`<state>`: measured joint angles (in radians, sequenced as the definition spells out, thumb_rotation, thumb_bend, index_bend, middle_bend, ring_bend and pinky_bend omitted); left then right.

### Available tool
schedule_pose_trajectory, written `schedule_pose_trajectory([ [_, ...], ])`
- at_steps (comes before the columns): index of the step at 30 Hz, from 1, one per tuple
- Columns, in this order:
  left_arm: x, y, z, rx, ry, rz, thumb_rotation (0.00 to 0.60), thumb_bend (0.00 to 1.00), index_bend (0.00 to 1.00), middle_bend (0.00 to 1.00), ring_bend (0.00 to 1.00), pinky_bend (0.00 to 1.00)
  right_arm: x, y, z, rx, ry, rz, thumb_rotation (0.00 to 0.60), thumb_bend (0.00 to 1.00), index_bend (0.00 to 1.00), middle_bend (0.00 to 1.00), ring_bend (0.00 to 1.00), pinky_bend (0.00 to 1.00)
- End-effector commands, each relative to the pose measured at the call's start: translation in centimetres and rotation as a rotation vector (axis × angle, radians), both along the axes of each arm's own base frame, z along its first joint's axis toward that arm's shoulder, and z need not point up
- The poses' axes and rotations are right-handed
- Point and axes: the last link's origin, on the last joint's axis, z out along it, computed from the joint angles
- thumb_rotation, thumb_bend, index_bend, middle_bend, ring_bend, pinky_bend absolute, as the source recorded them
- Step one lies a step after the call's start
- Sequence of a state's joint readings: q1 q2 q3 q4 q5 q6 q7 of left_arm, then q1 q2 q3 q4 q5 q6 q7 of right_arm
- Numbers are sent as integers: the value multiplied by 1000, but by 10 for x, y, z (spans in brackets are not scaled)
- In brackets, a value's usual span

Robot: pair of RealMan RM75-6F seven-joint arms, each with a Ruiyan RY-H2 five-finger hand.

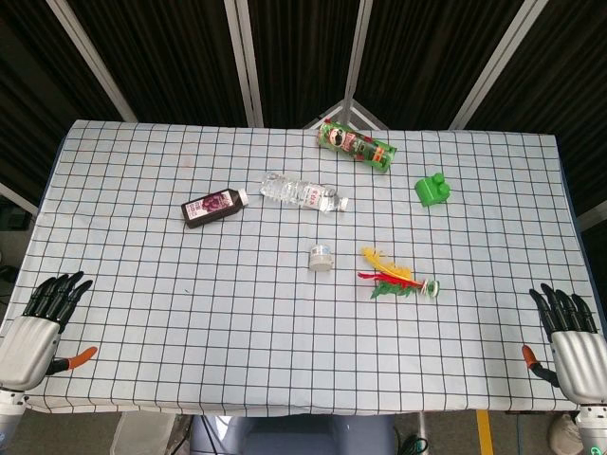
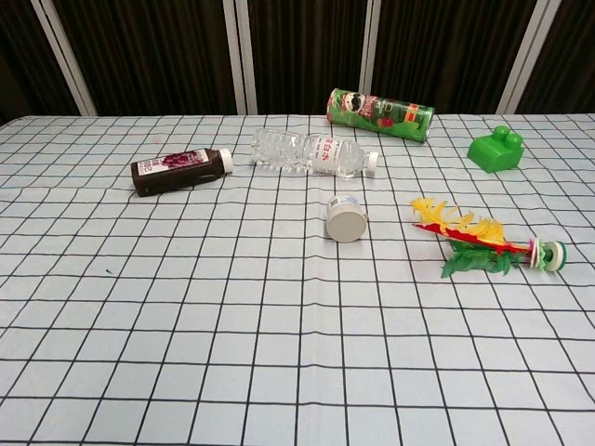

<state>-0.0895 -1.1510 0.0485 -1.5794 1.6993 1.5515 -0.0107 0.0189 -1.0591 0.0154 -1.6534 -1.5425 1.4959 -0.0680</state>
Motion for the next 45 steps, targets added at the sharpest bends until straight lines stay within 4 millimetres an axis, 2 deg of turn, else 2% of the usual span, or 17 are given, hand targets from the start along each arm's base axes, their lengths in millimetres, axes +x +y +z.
schedule_pose_trajectory([
  [1,0,0,0,0,1,1,600,0,0,0,0,0,0,0,0,-1,-3,4,600,386,0,0,0,0],
  [6,0,0,0,0,3,2,600,0,0,0,0,0,4,-1,-2,-2,-28,16,600,386,0,0,0,0],
  [10,0,0,-1,-1,4,0,600,0,0,0,0,0,15,-10,-8,0,-102,34,600,386,4,0,0,0],
  [12,0,0,-1,-2,3,-1,600,0,0,0,0,0,24,-18,-13,13,-148,44,600,386,57,0,0,0],
  [16,1,1,-2,-4,4,0,600,0,0,0,0,0,48,-44,-28,35,-212,75,600,386,273,48,0,0],
  [19,1,1,-1,0,0,-1,600,0,0,0,0,0,69,-68,-46,53,-256,96,600,386,364,121,0,0],
  [23,0,1,0,-1,-6,2,600,0,0,0,0,0,94,-92,-75,88,-280,123,600,385,420,165,0,0],
  [32,0,1,0,-12,-20,9,600,0,0,0,0,0,141,-127,-158,165,-312,99,600,386,438,178,0,0],
  [37,-1,2,1,-22,-31,20,600,0,0,0,0,0,153,-136,-191,181,-325,64,600,386,438,180,0,0],
  [45,-1,2,1,-31,-46,24,600,0,0,0,0,0,153,-150,-214,155,-332,26,600,386,440,183,0,0],
])
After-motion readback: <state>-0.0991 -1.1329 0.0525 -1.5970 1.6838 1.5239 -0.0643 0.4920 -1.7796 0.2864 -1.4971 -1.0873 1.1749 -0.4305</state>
